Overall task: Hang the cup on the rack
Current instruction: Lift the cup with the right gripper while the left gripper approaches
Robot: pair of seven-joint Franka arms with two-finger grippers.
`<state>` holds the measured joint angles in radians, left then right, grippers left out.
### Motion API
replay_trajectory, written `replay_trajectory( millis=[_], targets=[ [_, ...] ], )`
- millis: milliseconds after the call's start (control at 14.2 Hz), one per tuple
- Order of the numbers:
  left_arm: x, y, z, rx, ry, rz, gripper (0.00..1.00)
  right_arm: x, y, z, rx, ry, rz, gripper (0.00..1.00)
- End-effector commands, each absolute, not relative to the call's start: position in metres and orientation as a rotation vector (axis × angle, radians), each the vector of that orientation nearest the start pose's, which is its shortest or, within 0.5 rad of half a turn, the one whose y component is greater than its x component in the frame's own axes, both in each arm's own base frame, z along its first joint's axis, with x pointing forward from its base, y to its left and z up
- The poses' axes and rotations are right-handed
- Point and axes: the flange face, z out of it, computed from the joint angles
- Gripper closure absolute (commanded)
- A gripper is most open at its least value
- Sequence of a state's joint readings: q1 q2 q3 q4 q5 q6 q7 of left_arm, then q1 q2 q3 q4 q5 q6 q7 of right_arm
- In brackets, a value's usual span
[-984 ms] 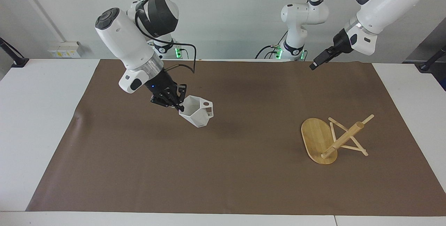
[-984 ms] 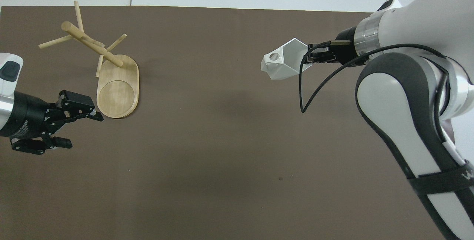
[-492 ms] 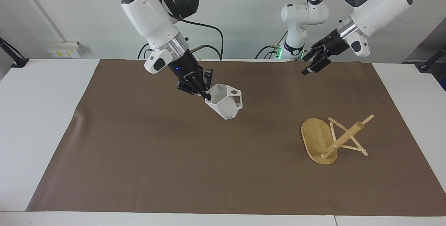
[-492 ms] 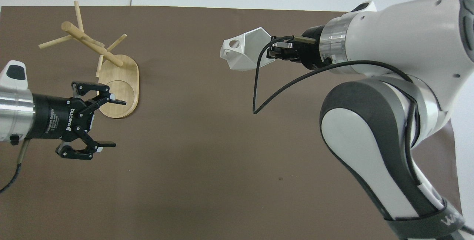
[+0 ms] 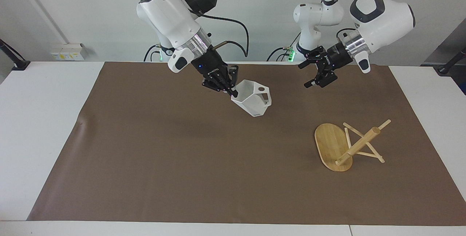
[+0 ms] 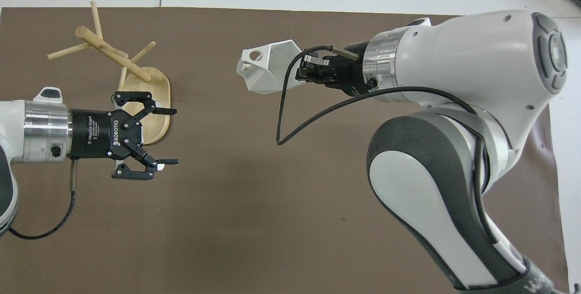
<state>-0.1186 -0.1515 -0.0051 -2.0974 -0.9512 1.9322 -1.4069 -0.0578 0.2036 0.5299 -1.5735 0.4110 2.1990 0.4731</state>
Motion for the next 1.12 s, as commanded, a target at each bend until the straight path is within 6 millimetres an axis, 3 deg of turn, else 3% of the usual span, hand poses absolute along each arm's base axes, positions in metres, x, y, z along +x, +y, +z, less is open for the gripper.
replay_trajectory(
  millis=[0, 281, 422, 492, 1054],
  targets=[
    [0.523, -0.119, 0.494, 1.444, 1.805, -0.843, 0.00, 0.580, 0.306, 0.574, -2.467, 0.243, -0.189, 1.00],
    [0.534, -0.127, 0.491, 1.269, 1.799, -0.871, 0.00, 0.573, 0.339, 0.560, -2.435, 0.187, -0.184, 1.00],
    [0.534, -0.148, 0.489, 1.259, 1.800, -0.854, 0.00, 0.568, 0.350, 0.552, -2.444, 0.127, -0.174, 1.00],
    [0.532, -0.156, 0.487, 1.262, 1.804, -0.845, 0.00, 0.566, 0.353, 0.548, -2.450, 0.093, -0.172, 1.00],
    [0.538, -0.159, 0.470, 1.272, 1.832, -0.829, 0.00, 0.559, 0.362, 0.545, -2.454, 0.051, -0.163, 1.00]
  ],
)
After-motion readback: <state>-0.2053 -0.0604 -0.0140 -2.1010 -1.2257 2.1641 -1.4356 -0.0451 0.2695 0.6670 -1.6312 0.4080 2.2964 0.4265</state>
